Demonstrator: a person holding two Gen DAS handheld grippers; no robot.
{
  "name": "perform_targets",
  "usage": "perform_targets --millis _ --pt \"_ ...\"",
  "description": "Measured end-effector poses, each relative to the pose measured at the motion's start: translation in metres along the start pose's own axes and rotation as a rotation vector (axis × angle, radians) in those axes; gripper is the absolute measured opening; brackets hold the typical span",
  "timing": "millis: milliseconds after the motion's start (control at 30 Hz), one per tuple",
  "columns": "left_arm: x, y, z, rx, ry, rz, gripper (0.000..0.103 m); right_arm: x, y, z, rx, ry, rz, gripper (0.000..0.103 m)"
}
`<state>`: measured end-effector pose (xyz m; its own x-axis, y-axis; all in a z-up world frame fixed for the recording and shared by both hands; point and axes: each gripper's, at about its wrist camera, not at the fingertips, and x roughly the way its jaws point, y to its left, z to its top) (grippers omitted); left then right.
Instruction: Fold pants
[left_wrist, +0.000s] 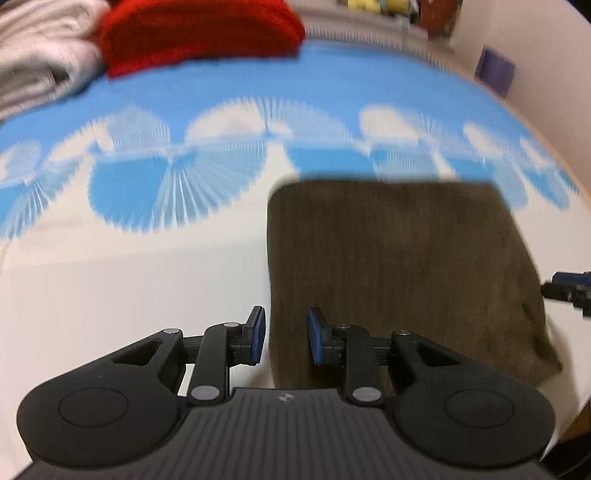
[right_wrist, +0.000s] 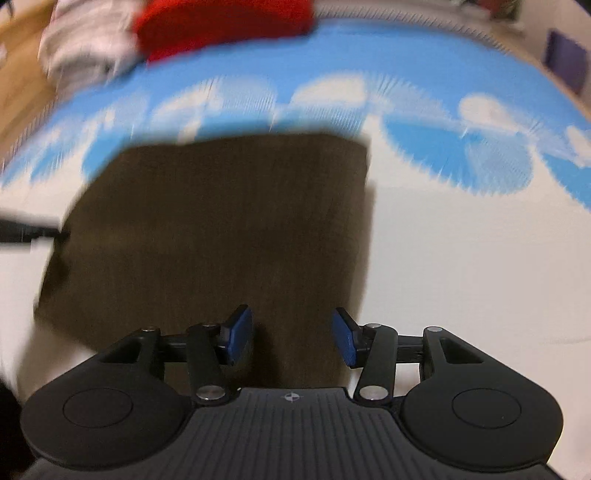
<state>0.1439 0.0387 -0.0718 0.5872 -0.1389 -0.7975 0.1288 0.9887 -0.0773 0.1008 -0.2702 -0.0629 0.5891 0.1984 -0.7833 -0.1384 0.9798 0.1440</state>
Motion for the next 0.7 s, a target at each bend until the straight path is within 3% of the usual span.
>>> perform_targets --millis 133,233,400,467,700 --pt "-0.003 -0.002 0.010 -0.007 -0.104 -0.029 0.028 -0.001 -0.008 0.015 0.103 -0.129 -0.063 0.052" --pt "0.004 -0.002 0.020 -0.027 -0.108 -0.059 0.028 0.011 -0.006 0.023 0.133 -0.154 -0.102 0.052" --pt "0.027 -0.005 0.022 -0.003 -0.038 -0.063 0.028 0.043 0.000 0.031 0.141 -0.115 -0.120 0.052" --pt "0.049 -0.009 0.017 0.059 0.026 -0.019 0.029 0.059 0.000 0.035 0.141 -0.077 -0.137 0.051" --pt "0.059 -0.002 0.013 0.031 0.034 -0.033 0.029 0.084 -0.005 0.038 0.170 -0.016 -0.164 0.054"
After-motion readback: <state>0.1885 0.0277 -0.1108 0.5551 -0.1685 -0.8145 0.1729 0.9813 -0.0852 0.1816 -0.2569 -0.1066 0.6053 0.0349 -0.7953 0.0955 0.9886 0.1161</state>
